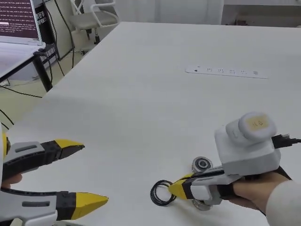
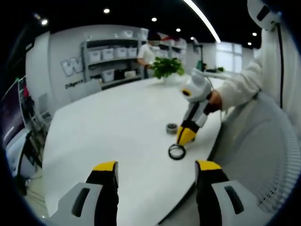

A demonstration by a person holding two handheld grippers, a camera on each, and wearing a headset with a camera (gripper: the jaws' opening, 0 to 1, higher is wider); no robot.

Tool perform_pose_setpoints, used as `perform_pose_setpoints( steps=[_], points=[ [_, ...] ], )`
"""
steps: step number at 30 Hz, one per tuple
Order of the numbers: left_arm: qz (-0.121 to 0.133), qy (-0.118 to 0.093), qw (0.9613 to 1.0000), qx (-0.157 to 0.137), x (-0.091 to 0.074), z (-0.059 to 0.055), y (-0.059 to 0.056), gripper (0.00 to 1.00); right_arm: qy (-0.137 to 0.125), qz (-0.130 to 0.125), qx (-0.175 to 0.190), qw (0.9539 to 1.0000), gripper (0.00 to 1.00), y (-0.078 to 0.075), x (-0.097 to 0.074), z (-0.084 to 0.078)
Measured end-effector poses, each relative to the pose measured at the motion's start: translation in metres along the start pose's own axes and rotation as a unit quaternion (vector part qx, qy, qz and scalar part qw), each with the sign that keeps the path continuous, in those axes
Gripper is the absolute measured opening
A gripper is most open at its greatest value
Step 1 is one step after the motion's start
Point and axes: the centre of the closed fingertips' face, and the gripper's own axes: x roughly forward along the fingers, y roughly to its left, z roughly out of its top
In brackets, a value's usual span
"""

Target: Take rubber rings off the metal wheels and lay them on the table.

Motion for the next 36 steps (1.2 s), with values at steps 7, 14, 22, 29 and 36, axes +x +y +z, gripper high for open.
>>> perform_pose_setpoints(
  steps=[7, 14, 22, 29, 36],
  points=[
    [0.001, -0.001, 1.0, 0.002, -0.002, 0.001, 0.0, 0.67, 0.004, -0.005, -0.021, 0.9997, 0.07, -0.002, 0.002, -0.001],
    [0.001, 0.0, 1.0, 0.002, -0.002, -0.001, 0.0, 0.67, -0.015, -0.006, -0.028, 0.9995, 0.1, -0.002, -0.007, 0.011],
    [-0.004, -0.002, 1.0, 0.005, -0.001, 0.001, -0.001, 0.68, -0.045, -0.016, -0.065, 0.9967, 0.17, 0.002, -0.026, 0.036],
    [-0.01, -0.003, 0.9999, 0.008, 0.001, 0.003, -0.002, 0.69, -0.069, -0.033, -0.108, 0.9912, 0.25, 0.001, -0.045, 0.052],
    [-0.013, -0.007, 0.9998, 0.01, 0.002, 0.005, -0.002, 0.7, -0.091, -0.036, -0.134, 0.9861, 0.41, 0.008, -0.07, 0.065]
  ],
)
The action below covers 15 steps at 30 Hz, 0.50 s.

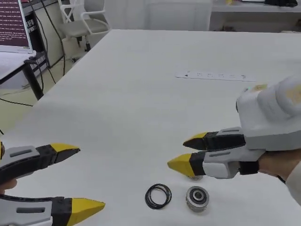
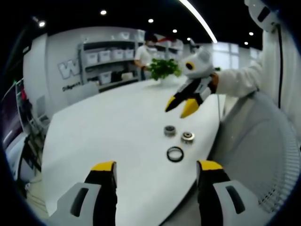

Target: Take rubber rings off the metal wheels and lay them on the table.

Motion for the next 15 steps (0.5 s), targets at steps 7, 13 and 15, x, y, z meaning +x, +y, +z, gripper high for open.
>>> perform_pose_setpoints(
  steps=[7, 13, 15],
  points=[
    [-0.001, -0.007, 1.0, 0.002, 0.001, 0.004, 0.001, 0.71, -0.05, -0.013, 0.024, 0.9984, 0.64, -0.002, -0.037, 0.019],
    [-0.005, -0.01, 0.9999, 0.003, 0.002, 0.005, 0.0, 0.72, -0.085, -0.028, -0.002, 0.996, 0.83, -0.006, -0.07, 0.01],
    [-0.006, -0.007, 1.0, 0.003, 0.002, 0.004, -0.001, 0.72, -0.086, -0.038, -0.005, 0.9956, 0.89, -0.009, -0.078, 0.003]
  ],
)
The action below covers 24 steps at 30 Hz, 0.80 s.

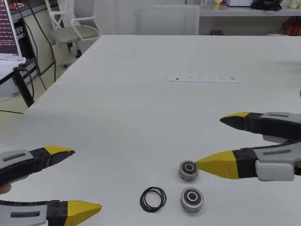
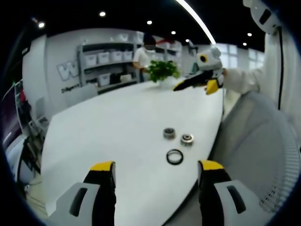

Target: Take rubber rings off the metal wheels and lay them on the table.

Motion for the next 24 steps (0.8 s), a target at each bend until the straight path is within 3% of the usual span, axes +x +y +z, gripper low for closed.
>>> perform_pose_setpoints(
  steps=[4, 9, 16, 24],
  points=[
    [0.005, 0.0, 1.0, -0.002, 0.001, -0.001, 0.001, 0.73, -0.01, -0.015, 0.004, 0.9998, 0.94, -0.005, -0.017, -0.01],
    [0.01, -0.002, 0.9999, -0.009, 0.0, -0.002, 0.003, 0.74, -0.001, -0.023, 0.0, 0.9997, 0.97, -0.006, -0.028, -0.025],
    [0.011, 0.002, 0.9998, -0.019, -0.001, -0.006, 0.002, 0.79, 0.021, -0.041, 0.02, 0.9987, 0.99, -0.011, -0.037, -0.049],
    [0.022, 0.006, 0.9989, -0.04, -0.001, -0.011, 0.005, 0.91, 0.068, -0.041, 0.039, 0.9961, 0.96, -0.008, -0.042, -0.083]
  ],
)
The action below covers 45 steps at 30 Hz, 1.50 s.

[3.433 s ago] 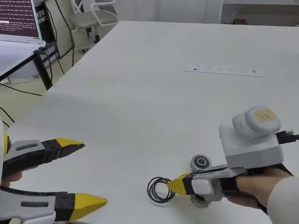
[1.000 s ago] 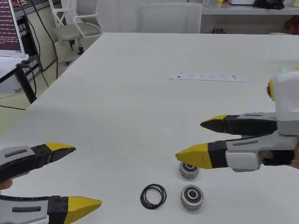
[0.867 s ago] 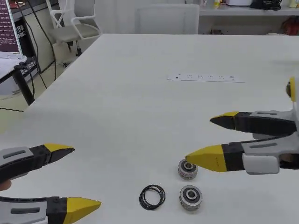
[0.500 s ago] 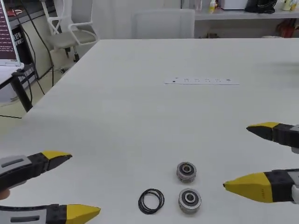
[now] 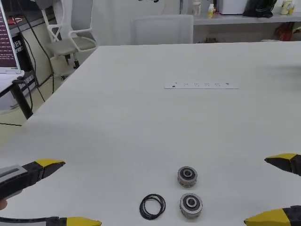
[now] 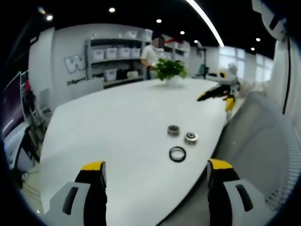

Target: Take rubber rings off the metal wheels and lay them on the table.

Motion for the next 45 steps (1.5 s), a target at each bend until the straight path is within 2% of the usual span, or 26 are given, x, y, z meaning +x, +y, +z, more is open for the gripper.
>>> perform_pose_setpoints(
  steps=[3, 5, 10, 12, 16, 27, 45],
  points=[
    [-0.002, -0.004, 0.9998, -0.017, 0.001, 0.0, -0.002, 0.97, 0.03, -0.004, 0.02, 0.9994, 0.96, -0.002, 0.001, -0.02],
    [-0.011, -0.007, 0.9996, -0.025, 0.002, 0.0, -0.006, 0.99, 0.047, -0.007, 0.016, 0.9987, 0.95, -0.003, 0.002, -0.033],
    [-0.015, -0.001, 0.9995, -0.029, 0.005, -0.004, -0.008, 1.0, 0.075, -0.012, 0.028, 0.9967, 0.94, 0.0, 0.003, -0.058],
    [-0.015, 0.0, 0.9995, -0.029, 0.005, -0.005, -0.007, 1.0, 0.08, -0.013, 0.034, 0.9961, 0.93, 0.001, 0.003, -0.064],
    [-0.018, 0.005, 0.9994, -0.029, 0.007, -0.007, -0.007, 1.0, 0.085, -0.015, 0.038, 0.9956, 0.92, 0.003, 0.003, -0.067],
    [-0.02, 0.001, 0.9991, -0.038, 0.007, -0.007, -0.009, 0.99, 0.085, -0.021, 0.038, 0.9954, 0.9, 0.006, 0.004, -0.065],
    [-0.022, 0.006, 0.9994, -0.027, 0.008, -0.006, -0.011, 0.97, 0.067, -0.056, 0.051, 0.9949, 0.85, 0.0, -0.004, -0.058]
  ],
)
